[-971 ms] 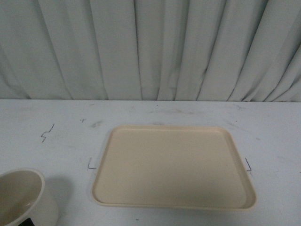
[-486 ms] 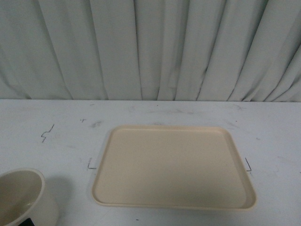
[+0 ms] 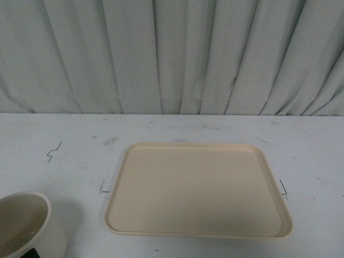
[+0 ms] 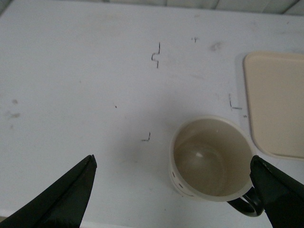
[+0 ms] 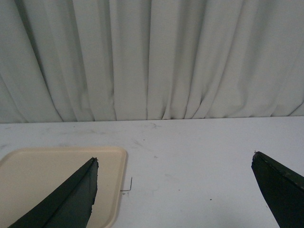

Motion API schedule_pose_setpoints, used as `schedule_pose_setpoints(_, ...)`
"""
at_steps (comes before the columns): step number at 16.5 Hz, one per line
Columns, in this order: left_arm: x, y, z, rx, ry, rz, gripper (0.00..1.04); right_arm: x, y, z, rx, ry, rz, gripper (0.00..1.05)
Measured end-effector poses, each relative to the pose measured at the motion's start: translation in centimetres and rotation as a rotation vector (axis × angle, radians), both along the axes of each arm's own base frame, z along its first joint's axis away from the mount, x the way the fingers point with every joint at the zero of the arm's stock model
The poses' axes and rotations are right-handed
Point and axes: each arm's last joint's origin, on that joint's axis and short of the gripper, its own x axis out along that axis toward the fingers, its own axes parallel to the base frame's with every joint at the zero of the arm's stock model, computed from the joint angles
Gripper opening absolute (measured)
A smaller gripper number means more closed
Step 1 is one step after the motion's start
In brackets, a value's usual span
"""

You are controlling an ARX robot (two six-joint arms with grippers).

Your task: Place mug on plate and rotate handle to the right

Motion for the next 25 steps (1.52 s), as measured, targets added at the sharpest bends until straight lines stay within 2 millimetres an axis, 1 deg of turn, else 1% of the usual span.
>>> schedule_pose_setpoints(2,2.1,0.0,-0.5,-0.043,0.098,-0.013,0.98,0.0,0.0,0.0,0.000,0.001,0.000,0.98)
schedule_pose_setpoints(6,4.5,-0.6,-1.7,-0.108,0.236,-0.066,0.98,0.0,0.0,0.0,0.000,0.000,0.000,0.98)
schedule_pose_setpoints(9,5.5,-0.5,-3.5,-0.093,0.326,-0.042,0.98,0.0,0.0,0.0,0.000,0.000,0.000,0.98)
schedule_pose_setpoints(15,7.2,-0.3,-5.9,-0.079,0.399,-0.004,0.98,0.0,0.0,0.0,0.000,0.001,0.000,0.98)
schedule_pose_setpoints(18,8.4,-0.1,-6.3,-0.066,0.391,0.020,0.98,0.0,0.0,0.0,0.000,0.001,0.000,0.98)
schedule_pose_setpoints(23,9.3,0.3,-7.1,-0.079,0.421,0.029,0.98,0.0,0.0,0.0,0.000,0.001,0.000,0.98)
schedule_pose_setpoints(24,9.5,0.4,-7.2,-0.072,0.416,0.025,0.92,0.0,0.0,0.0,0.000,0.001,0.000,0.98)
schedule_pose_setpoints(25,9.6,0.5,-7.2,-0.066,0.420,0.023,0.81,0.0,0.0,0.0,0.000,0.001,0.000,0.98)
